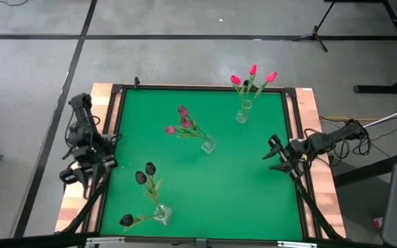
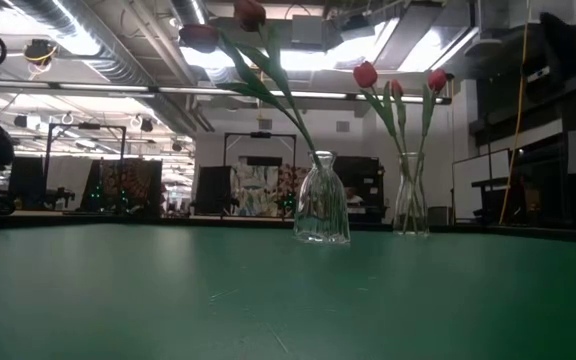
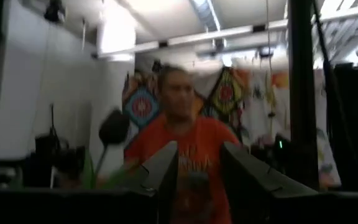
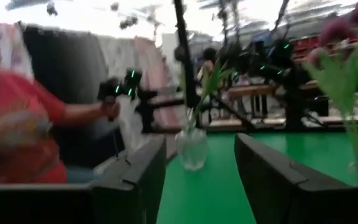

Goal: Sort flowers into vase by color
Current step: Return to Home Position

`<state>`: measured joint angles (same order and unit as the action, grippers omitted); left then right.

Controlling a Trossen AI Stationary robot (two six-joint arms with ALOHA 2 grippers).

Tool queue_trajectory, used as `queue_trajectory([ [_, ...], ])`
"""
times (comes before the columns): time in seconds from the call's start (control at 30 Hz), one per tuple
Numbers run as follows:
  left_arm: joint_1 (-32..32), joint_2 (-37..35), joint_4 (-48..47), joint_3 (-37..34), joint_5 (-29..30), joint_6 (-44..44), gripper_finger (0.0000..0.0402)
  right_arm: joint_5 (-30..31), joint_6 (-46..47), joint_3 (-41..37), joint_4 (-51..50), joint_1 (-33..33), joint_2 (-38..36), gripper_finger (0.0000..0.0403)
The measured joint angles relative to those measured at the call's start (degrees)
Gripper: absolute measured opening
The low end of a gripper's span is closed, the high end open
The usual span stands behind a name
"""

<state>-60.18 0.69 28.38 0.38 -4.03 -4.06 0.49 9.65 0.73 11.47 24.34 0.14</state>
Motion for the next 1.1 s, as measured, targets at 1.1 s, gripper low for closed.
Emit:
queue_trajectory([
  [1.1,7.82,-0.48,-21.84,0.04,10.52,14.11,0.0118,0.01,-20.63,-0.20,-10.56,0.02,0.83,0.0189],
])
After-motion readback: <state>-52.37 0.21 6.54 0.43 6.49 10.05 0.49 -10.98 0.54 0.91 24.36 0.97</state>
